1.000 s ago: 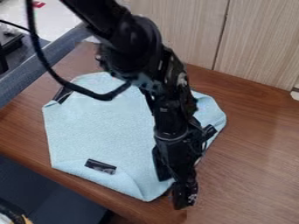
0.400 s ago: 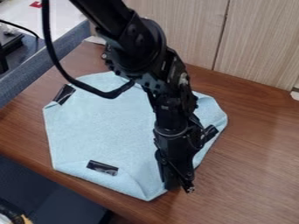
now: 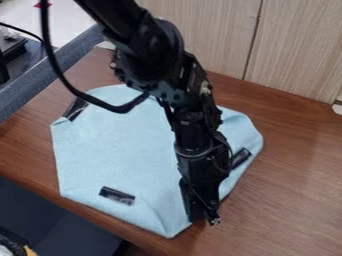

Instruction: Fold the cloth from bottom right to top left

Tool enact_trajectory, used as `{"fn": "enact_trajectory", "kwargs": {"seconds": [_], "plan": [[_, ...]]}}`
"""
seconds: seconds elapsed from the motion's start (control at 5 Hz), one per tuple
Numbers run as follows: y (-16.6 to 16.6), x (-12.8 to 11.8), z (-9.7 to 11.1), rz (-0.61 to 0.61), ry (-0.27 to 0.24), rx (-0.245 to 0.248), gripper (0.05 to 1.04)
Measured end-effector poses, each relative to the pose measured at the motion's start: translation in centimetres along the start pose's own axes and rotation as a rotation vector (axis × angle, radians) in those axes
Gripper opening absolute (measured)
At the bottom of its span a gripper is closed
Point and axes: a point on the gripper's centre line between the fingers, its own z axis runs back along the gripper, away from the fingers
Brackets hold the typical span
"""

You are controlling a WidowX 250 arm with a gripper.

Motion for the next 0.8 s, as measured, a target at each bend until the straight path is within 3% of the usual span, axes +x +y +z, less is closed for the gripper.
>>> {"fn": "enact_trajectory", "kwargs": {"seconds": [0.2, 0.4, 0.8], "plan": [[1.2, -0.1, 2.1, -0.007, -0.037, -0.019, 0.054], [2.9, 0.6, 4.1, -0.038, -0.044, -0.035, 0.054], [7.4, 0.6, 7.7, 0.023, -0.111, -0.005, 0.054]]}}
